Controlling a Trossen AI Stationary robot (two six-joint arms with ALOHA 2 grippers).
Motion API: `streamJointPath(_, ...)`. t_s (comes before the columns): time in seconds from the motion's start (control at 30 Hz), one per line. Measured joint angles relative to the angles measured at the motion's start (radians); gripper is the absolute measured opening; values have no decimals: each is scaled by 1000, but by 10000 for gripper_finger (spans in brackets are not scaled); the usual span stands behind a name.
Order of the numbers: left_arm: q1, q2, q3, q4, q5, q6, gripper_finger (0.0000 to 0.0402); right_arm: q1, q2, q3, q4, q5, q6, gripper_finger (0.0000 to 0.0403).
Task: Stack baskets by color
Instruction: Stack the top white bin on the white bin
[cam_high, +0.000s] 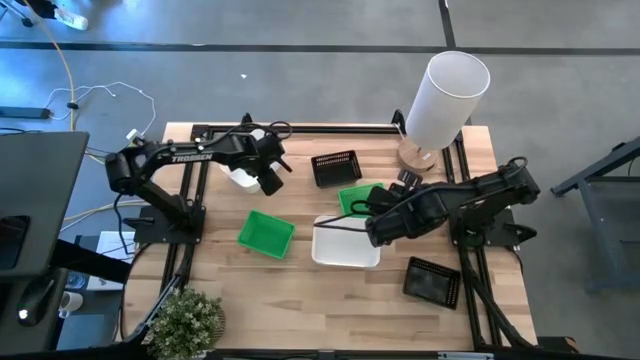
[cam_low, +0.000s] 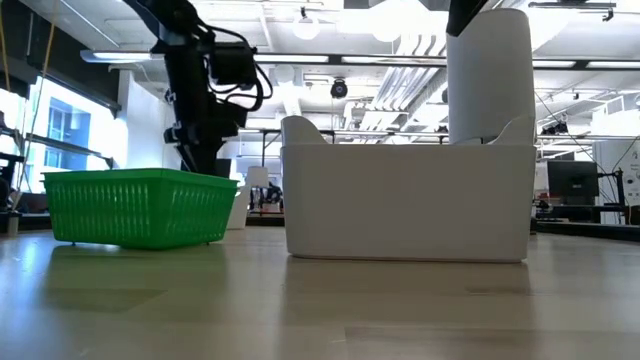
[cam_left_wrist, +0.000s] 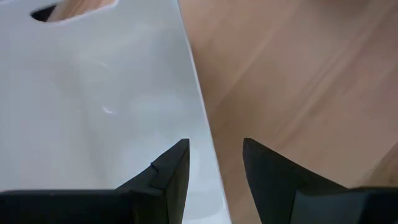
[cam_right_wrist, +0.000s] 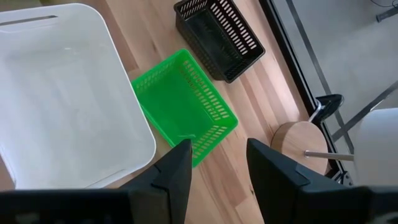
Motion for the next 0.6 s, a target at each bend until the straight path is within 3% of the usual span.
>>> streamJointPath(0.6,0,158,0,42,-40,16,135,1,0,0,0,-1,-8,139)
